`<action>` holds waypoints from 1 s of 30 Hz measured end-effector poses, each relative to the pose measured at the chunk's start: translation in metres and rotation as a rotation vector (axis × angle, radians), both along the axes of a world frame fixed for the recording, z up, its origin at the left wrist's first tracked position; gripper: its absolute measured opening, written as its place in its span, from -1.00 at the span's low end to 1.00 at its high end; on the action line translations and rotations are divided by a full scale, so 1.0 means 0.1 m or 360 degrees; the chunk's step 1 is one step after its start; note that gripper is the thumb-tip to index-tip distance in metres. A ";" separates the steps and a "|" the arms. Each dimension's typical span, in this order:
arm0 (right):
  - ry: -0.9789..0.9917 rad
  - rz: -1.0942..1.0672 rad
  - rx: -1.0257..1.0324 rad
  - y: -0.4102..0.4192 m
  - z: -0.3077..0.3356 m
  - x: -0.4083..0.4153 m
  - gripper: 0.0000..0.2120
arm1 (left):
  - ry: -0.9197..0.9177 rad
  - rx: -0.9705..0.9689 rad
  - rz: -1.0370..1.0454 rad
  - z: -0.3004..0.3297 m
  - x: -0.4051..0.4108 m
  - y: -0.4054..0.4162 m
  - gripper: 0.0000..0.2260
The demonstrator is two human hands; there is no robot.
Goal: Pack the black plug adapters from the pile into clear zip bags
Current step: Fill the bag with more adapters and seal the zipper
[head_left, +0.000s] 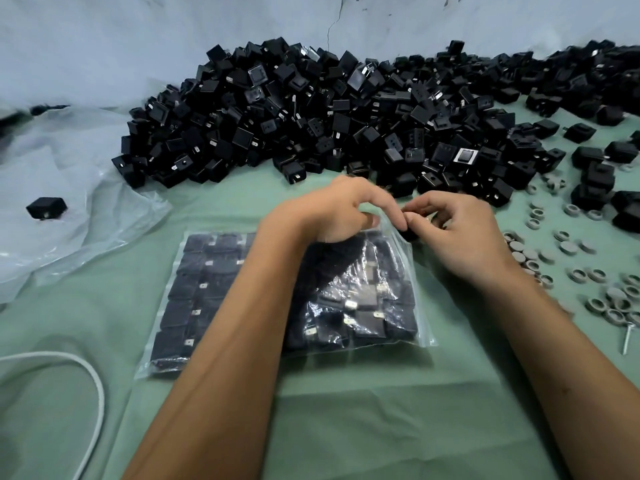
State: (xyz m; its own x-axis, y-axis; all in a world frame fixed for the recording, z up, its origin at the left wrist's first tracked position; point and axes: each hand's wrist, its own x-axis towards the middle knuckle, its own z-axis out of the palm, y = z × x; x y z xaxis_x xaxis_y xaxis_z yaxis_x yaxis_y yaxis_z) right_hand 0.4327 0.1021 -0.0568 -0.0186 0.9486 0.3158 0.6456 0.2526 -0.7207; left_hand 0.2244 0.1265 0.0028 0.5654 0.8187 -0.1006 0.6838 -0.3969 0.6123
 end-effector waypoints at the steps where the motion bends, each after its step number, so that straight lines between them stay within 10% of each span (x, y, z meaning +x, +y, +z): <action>1: -0.0060 -0.0006 0.0010 0.00 0.01 0.02 -0.92 | 0.0016 0.0009 -0.0003 -0.01 -0.01 0.01 -0.70; 19: 0.0664 0.0666 -0.0308 -0.09 0.14 0.21 -0.58 | -0.0207 0.0109 0.0010 0.03 -0.10 0.02 -0.88; 30: 0.0392 0.0909 -0.0320 -0.15 0.17 -0.05 -0.71 | -0.0251 0.0111 -0.0005 0.07 -0.10 0.00 -0.89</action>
State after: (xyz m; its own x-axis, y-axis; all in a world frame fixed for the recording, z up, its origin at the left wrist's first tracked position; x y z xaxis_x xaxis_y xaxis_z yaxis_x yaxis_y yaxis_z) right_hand 0.4278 0.0869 -0.0401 -0.4871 0.8519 0.1926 0.2595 0.3518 -0.8994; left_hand 0.2142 0.1269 0.0095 0.5723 0.8187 0.0466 0.5798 -0.4442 0.6830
